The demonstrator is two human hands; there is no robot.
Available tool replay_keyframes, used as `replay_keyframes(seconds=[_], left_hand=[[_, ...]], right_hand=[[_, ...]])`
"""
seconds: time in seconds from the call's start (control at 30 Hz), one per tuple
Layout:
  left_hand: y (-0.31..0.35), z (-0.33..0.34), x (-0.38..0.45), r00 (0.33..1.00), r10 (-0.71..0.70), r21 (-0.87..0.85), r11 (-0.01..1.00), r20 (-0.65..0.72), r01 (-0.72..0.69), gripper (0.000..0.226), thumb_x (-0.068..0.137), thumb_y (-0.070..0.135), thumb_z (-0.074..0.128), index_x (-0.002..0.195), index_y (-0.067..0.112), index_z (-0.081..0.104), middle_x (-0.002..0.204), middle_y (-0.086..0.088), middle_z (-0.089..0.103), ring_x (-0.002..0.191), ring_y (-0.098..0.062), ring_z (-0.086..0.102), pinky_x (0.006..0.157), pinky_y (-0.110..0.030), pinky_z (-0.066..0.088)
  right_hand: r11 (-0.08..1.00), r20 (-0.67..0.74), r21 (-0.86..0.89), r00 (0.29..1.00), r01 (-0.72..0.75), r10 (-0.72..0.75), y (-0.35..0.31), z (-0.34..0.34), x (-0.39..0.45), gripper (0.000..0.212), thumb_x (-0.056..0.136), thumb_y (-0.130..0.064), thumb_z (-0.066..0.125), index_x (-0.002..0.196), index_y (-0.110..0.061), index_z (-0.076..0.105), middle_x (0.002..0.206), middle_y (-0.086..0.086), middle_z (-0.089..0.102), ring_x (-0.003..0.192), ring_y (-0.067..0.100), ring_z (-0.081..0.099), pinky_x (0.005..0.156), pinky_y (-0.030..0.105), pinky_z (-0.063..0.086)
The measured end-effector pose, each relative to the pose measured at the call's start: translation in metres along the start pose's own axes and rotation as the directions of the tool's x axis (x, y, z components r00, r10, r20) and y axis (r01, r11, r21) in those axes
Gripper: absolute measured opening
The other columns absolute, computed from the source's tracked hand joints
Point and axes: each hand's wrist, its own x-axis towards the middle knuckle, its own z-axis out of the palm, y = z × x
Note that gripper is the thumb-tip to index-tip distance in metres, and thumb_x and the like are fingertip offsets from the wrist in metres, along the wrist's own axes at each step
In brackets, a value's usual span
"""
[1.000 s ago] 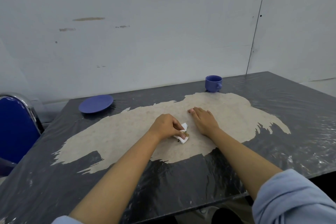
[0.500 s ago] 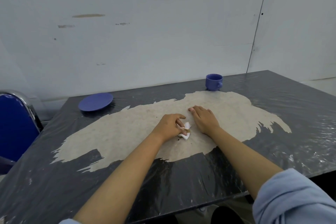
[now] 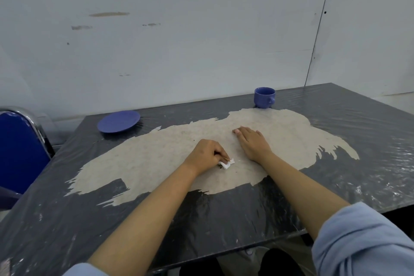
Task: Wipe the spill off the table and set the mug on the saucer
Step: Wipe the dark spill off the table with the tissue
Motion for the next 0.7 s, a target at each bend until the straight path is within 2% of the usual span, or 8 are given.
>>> replay_keyframes(seconds=[0.17, 0.23, 0.3, 0.43, 0.6, 0.7], left_hand=[[-0.008, -0.006, -0.006, 0.998, -0.053, -0.034, 0.998, 0.029, 0.054, 0.019, 0.079, 0.007, 0.068, 0.087, 0.017, 0.081, 0.094, 0.006, 0.077, 0.084, 0.003, 0.067, 0.077, -0.007, 0.049], [-0.009, -0.009, -0.005, 0.994, -0.075, -0.057, 0.995, 0.074, 0.079, 0.014, 0.076, 0.017, 0.076, 0.088, 0.020, 0.081, 0.092, 0.010, 0.077, 0.083, 0.007, 0.066, 0.074, -0.005, 0.047], [-0.009, -0.011, -0.006, 0.992, -0.084, -0.091, 0.992, 0.093, 0.092, 0.017, 0.069, 0.018, 0.081, 0.086, 0.020, 0.081, 0.088, 0.010, 0.077, 0.084, 0.007, 0.068, 0.074, -0.005, 0.049], [-0.011, -0.006, -0.009, 0.998, -0.057, -0.085, 0.995, 0.015, 0.058, 0.012, 0.071, 0.009, 0.080, 0.081, 0.013, 0.081, 0.085, 0.002, 0.078, 0.080, -0.001, 0.071, 0.078, -0.014, 0.055], [-0.015, -0.008, -0.008, 0.998, -0.052, -0.049, 0.998, -0.025, 0.051, 0.010, 0.072, 0.010, 0.078, 0.080, 0.015, 0.081, 0.083, 0.003, 0.078, 0.076, -0.002, 0.070, 0.073, -0.012, 0.055], [-0.024, -0.014, -0.011, 0.992, -0.082, 0.001, 0.997, -0.094, 0.082, 0.012, 0.075, 0.010, 0.075, 0.084, 0.016, 0.081, 0.086, 0.002, 0.077, 0.076, -0.003, 0.067, 0.074, -0.015, 0.053]], right_hand=[[1.000, 0.006, -0.009, 1.000, 0.001, -0.001, -0.001, -0.002, 0.000, 0.057, 0.103, -0.046, 0.015, 0.142, -0.021, 0.046, 0.152, 0.002, 0.043, 0.143, 0.019, 0.034, 0.121, 0.044, 0.016], [1.000, 0.011, -0.013, 1.000, 0.005, -0.004, -0.002, -0.002, 0.000, 0.056, 0.103, -0.046, 0.015, 0.142, -0.020, 0.046, 0.152, 0.003, 0.044, 0.142, 0.020, 0.035, 0.121, 0.045, 0.017], [1.000, 0.013, -0.016, 1.000, 0.012, -0.012, -0.003, -0.003, -0.001, 0.056, 0.103, -0.045, 0.015, 0.142, -0.019, 0.046, 0.150, 0.002, 0.045, 0.141, 0.020, 0.037, 0.121, 0.045, 0.018], [1.000, 0.014, -0.019, 1.000, 0.017, -0.016, -0.003, -0.004, -0.003, 0.055, 0.103, -0.044, 0.016, 0.141, -0.019, 0.047, 0.149, 0.002, 0.046, 0.139, 0.020, 0.039, 0.120, 0.045, 0.019], [1.000, 0.019, -0.020, 1.000, 0.019, -0.019, -0.004, -0.004, -0.005, 0.056, 0.103, -0.045, 0.015, 0.142, -0.019, 0.045, 0.151, 0.004, 0.043, 0.142, 0.021, 0.035, 0.120, 0.045, 0.017], [0.999, 0.040, -0.030, 0.999, 0.014, -0.013, -0.004, -0.004, -0.006, 0.057, 0.103, -0.046, 0.014, 0.146, -0.020, 0.042, 0.156, 0.004, 0.037, 0.146, 0.020, 0.029, 0.122, 0.045, 0.014]])
